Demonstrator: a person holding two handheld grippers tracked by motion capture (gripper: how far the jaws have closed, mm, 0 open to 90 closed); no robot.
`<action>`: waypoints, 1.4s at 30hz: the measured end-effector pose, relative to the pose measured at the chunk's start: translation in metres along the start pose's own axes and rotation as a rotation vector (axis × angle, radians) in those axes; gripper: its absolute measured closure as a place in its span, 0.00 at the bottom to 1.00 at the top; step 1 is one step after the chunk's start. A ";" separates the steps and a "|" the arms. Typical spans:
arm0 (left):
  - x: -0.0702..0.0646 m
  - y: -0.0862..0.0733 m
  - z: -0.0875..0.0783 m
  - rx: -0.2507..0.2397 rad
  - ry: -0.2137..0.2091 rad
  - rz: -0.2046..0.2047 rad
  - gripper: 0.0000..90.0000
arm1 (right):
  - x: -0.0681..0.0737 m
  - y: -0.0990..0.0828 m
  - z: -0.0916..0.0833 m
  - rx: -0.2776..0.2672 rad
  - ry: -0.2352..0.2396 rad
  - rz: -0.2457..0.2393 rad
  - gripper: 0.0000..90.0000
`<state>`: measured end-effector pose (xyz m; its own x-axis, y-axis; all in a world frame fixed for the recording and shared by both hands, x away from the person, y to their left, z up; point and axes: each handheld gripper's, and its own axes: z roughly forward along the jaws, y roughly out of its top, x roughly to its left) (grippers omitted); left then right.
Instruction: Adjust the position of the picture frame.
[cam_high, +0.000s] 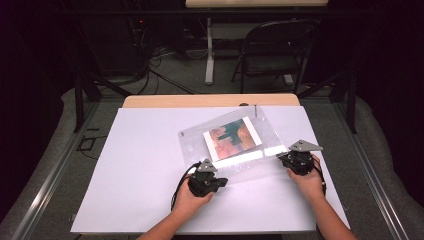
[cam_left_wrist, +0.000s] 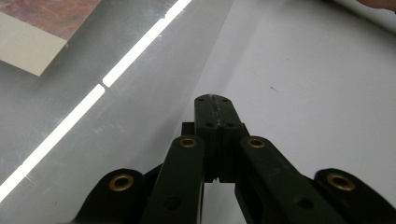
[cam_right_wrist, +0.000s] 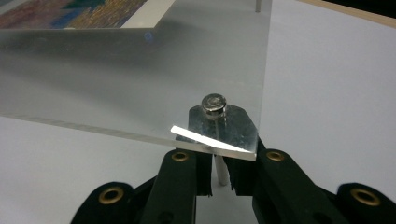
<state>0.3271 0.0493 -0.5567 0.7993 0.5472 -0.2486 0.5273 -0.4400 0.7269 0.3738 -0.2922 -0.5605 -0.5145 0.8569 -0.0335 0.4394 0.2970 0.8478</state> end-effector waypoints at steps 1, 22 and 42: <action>0.001 0.000 0.000 0.001 -0.002 -0.001 1.00 | 0.000 0.000 0.000 0.001 0.002 0.003 0.91; -0.001 0.000 -0.013 0.044 -0.002 0.037 1.00 | 0.023 0.009 -0.024 0.019 0.018 -0.104 0.94; 0.016 0.000 -0.019 0.057 0.013 -0.030 1.00 | 0.049 0.013 -0.036 0.035 0.079 -0.152 0.95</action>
<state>0.3343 0.0718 -0.5485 0.7790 0.5700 -0.2614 0.5672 -0.4628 0.6812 0.3283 -0.2617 -0.5321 -0.6330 0.7652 -0.1172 0.3765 0.4365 0.8171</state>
